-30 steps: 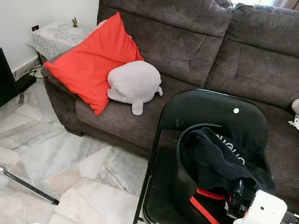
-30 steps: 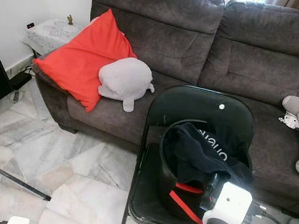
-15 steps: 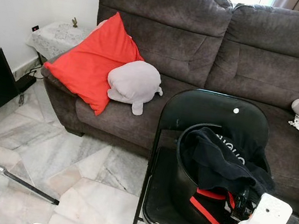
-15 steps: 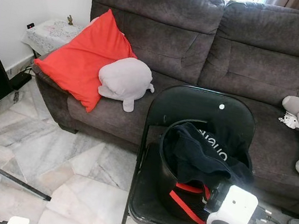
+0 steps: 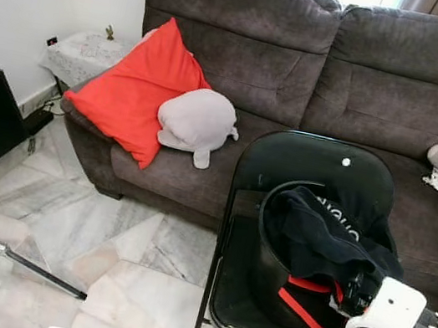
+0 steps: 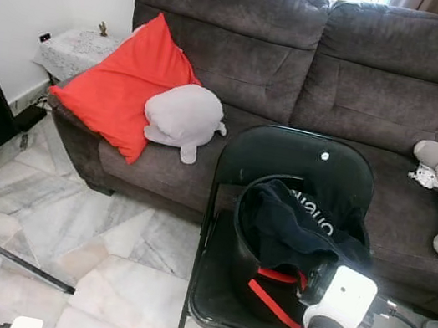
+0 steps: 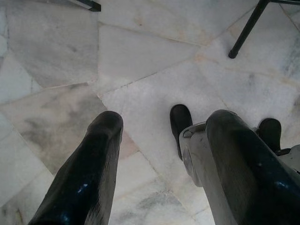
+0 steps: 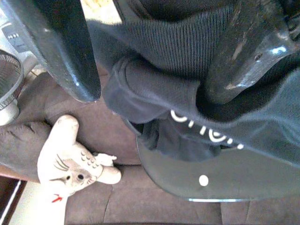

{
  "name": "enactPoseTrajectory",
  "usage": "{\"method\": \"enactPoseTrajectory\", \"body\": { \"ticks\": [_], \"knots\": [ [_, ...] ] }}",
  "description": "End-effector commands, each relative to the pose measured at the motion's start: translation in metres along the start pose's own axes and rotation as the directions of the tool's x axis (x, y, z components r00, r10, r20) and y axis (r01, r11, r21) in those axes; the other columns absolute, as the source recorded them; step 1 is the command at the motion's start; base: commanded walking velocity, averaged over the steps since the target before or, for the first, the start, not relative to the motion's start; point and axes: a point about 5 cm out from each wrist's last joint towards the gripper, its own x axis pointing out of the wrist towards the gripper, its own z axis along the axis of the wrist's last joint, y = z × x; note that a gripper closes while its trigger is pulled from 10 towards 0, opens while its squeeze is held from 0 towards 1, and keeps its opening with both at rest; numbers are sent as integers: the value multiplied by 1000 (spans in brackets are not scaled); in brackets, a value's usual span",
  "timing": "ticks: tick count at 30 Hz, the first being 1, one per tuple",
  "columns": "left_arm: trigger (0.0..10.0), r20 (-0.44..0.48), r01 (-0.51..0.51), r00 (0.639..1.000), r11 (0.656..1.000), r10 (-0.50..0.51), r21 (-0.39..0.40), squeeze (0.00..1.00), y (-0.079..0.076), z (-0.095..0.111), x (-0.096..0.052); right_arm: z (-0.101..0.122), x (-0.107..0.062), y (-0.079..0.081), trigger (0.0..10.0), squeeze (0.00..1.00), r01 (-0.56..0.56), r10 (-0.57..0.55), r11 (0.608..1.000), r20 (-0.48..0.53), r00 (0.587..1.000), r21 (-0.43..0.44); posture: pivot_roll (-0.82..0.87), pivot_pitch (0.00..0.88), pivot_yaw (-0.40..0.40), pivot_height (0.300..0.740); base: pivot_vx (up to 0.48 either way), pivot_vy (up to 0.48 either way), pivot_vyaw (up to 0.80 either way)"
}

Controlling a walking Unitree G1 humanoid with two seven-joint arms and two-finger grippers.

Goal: Hang hanger

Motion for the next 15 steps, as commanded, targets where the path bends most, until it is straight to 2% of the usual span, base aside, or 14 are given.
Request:
{"method": "enactPoseTrajectory", "body": {
  "ticks": [1,10,15],
  "knots": [
    [10000,-26,-4,1000,1000,5,14,0,4,-5,-1,-1,1,-1,10000,0,7,-7,1000,-2,1000,11,-87,49,61,740,0,0,0],
    [10000,-27,-5,1000,1000,6,13,0,4,-6,-1,5,4,4,10000,0,-12,10,999,34,999,46,-86,52,62,740,0,0,0],
    [10000,-27,-5,1000,1000,5,14,0,5,-6,-2,10,6,0,10000,0,22,-27,998,74,997,60,-86,53,64,740,0,0,0]
  ]
}}
